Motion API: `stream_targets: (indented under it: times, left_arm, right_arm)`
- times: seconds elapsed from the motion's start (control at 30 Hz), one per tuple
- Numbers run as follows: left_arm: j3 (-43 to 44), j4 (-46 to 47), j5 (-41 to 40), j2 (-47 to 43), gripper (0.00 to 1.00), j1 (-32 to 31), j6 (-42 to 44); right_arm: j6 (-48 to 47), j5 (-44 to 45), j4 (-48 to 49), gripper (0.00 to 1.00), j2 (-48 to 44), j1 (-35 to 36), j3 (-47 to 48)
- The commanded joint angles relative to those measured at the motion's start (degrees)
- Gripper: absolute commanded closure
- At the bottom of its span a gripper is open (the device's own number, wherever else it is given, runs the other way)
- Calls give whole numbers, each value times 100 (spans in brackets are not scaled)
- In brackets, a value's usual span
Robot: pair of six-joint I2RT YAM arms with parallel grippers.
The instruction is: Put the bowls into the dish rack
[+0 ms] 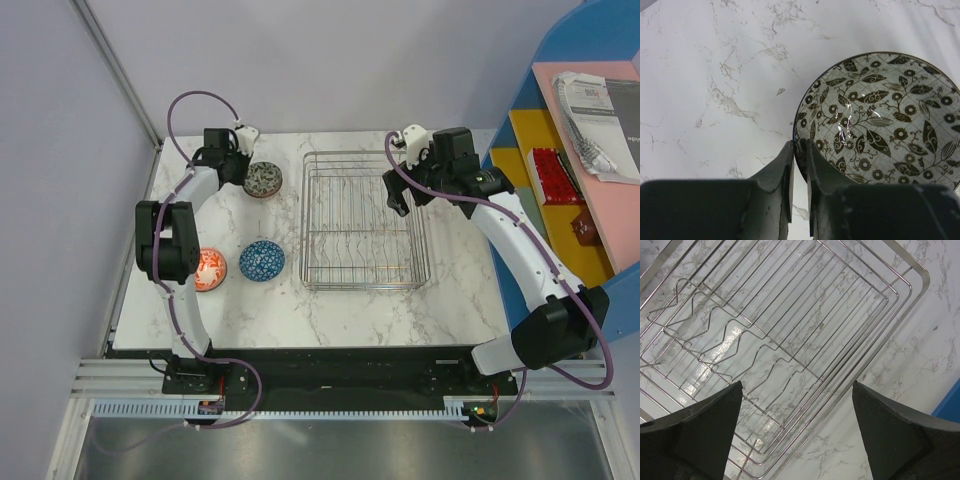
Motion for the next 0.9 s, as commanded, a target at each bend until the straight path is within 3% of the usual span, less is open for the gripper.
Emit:
stream_targets:
  times: [0.0, 0.17, 0.87]
  left_arm:
    - [246, -32, 114, -112, 84, -18, -22]
    - [264, -85, 131, -191, 98, -18, -40]
    - [299, -340, 755, -701, 98, -27, -295]
  right_arm:
    - [48, -68, 72, 2, -153, 41, -41]
    - [48, -68, 72, 2, -170, 41, -50]
    - [65, -59, 63, 2, -162, 76, -15]
